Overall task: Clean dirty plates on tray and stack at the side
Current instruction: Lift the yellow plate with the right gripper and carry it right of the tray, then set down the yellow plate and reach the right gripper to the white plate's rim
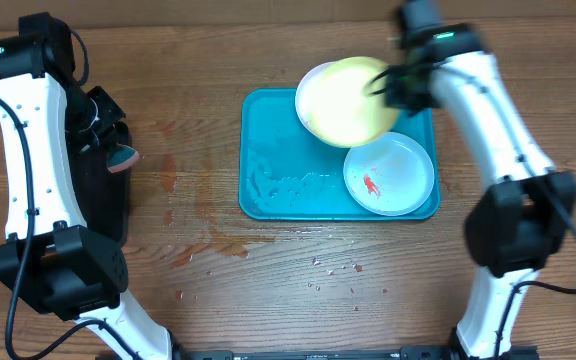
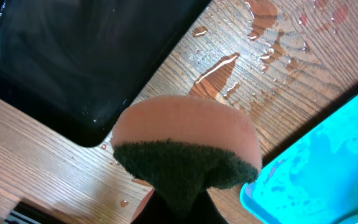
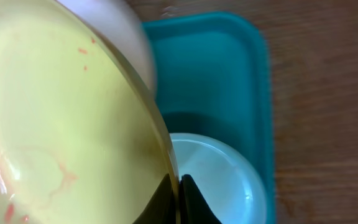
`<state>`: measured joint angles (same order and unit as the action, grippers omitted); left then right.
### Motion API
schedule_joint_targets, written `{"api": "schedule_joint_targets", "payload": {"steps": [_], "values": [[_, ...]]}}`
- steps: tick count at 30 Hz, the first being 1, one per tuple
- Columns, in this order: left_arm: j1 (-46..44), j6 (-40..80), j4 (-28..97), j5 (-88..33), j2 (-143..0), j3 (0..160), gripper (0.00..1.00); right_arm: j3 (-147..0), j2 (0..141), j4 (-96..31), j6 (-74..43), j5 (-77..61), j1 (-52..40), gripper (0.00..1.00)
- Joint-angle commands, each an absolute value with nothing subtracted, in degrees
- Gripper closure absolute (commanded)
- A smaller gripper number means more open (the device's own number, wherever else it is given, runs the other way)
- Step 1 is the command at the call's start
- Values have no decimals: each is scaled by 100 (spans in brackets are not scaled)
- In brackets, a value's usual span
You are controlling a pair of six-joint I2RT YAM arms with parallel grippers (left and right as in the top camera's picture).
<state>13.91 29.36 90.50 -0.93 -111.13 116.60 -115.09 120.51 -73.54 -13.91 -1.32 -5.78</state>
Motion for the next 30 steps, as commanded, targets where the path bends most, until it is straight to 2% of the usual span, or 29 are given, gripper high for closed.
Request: {"api": "schedule_joint_targets", "payload": {"steps": [1,7,15,16,17,18,19,23,30], "values": [[1374,2827,8989,-134,-11056,11633,96,-11415,12005,-7609,-1330,-1380,639,96],[1343,2829,8921,-137,-11059,11629,96,-10580,12005,-7008,-1203,-1424,2189,96],[1105,2827,8906,-137,-11059,11629,96,-9723,12018,-5686,-1675,-733,2753,92],[1092,2827,8886,-137,-11059,11629,96,-9668,12025,-5553,-1675,-733,2762,77],[1083,2827,8873,-137,-11059,11629,96,-9664,12027,-5513,-1675,-735,2762,67],[1076,2827,8847,-139,-11059,11629,96,-9660,12036,-5454,-1675,-746,2762,44],[1072,2827,8818,-137,-11059,11629,96,-9660,12036,-5376,-1671,-886,2722,34],[1002,2825,8777,-156,-11059,11629,96,-9662,12036,-5183,-642,-2613,2447,34],[574,2451,8674,-222,-11059,11629,96,-9810,12036,-5142,-163,-2836,1500,35]]}}
